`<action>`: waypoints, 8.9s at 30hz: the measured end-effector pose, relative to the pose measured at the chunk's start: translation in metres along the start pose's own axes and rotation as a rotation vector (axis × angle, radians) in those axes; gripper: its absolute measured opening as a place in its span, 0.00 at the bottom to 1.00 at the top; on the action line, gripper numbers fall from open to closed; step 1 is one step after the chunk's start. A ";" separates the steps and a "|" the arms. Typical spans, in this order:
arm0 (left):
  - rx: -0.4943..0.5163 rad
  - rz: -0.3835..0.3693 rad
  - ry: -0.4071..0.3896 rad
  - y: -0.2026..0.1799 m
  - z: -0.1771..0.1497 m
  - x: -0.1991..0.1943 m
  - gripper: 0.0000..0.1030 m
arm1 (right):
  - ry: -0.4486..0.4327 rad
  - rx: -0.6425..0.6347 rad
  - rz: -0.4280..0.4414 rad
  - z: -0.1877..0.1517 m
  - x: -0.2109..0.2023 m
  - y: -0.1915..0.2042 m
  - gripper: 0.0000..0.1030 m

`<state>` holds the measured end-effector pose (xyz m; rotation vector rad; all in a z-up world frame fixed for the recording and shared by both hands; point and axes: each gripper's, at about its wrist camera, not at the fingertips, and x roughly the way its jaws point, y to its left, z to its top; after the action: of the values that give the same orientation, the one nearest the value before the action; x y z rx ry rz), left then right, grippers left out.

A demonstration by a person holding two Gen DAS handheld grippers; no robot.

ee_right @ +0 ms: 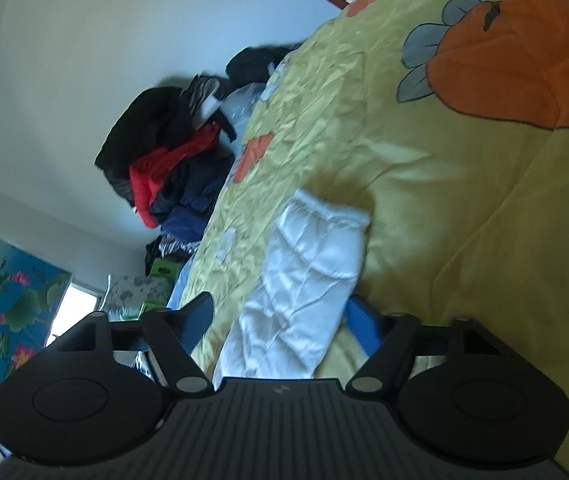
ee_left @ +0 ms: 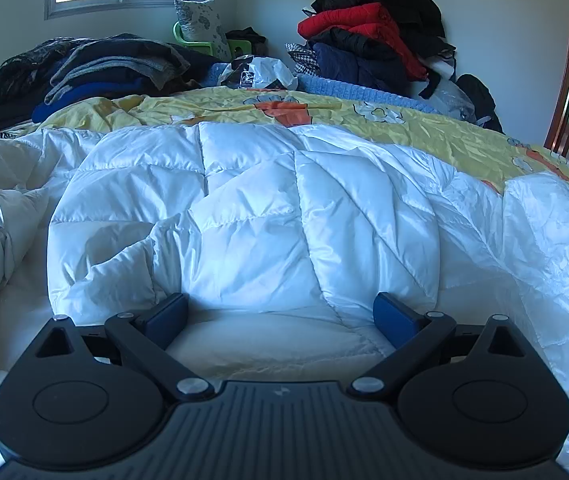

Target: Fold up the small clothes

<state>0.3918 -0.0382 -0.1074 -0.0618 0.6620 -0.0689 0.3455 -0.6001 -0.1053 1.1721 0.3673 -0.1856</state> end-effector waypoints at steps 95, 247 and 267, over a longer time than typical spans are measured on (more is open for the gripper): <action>-0.267 -0.238 0.294 -0.053 0.026 -0.008 0.11 | 0.328 -0.731 0.457 -0.291 -0.045 0.110 0.45; 0.424 -0.069 -0.328 -0.037 -0.087 -0.158 1.00 | 0.464 -0.363 0.472 -0.256 -0.001 0.086 0.91; -0.439 -0.040 -0.204 0.110 -0.079 -0.111 1.00 | 0.718 -0.474 0.305 -0.286 0.019 0.131 0.61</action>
<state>0.2609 0.0783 -0.1109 -0.4991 0.4623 0.0453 0.3534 -0.2856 -0.0958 0.7750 0.8026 0.5803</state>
